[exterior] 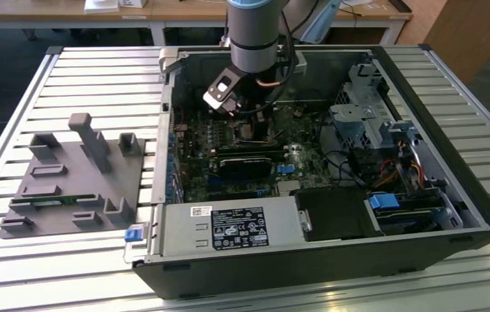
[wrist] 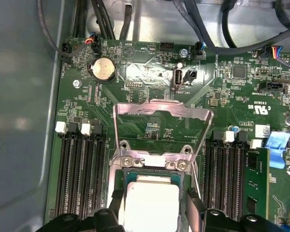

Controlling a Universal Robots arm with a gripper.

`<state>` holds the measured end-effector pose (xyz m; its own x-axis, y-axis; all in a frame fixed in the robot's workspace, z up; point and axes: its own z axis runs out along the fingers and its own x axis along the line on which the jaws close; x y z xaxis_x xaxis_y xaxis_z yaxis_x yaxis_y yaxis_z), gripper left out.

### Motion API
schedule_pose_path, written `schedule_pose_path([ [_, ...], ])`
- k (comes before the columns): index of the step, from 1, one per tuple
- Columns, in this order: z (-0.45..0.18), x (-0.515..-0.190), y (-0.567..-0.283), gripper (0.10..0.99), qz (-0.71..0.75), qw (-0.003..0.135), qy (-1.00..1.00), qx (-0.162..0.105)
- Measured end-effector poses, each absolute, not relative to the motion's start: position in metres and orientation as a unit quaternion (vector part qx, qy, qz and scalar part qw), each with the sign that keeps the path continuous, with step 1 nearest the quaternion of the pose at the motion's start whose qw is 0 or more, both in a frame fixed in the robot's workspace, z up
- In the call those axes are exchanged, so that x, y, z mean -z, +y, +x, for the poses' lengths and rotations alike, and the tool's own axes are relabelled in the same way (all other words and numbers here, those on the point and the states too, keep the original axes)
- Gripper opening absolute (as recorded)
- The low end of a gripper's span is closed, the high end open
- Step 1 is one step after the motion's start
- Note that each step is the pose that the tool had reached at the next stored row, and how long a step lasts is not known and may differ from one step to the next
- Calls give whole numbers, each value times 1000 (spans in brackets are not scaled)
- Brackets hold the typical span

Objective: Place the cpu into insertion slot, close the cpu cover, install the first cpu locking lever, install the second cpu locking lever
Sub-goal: 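Place the cpu into insertion slot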

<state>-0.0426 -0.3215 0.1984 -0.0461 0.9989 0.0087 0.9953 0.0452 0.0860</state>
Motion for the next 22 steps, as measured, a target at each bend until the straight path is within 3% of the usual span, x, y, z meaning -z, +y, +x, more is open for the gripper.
schedule_pose_path([
  [7,-43,-205,-322,604,690,26,722,-34],
  [9,-43,-206,-322,478,690,26,722,-34],
  [10,-43,-206,-322,478,690,26,722,-34],
  [12,-43,-206,-323,361,690,25,722,-33],
  [13,-43,-207,-323,361,690,25,722,-33],
  [14,-43,-207,-323,302,690,25,722,-33],
  [17,-42,-209,-323,243,690,24,722,-32],
  [19,-42,-210,-323,125,690,24,722,-32],
  [22,-42,-211,-323,106,690,24,722,-32],
])
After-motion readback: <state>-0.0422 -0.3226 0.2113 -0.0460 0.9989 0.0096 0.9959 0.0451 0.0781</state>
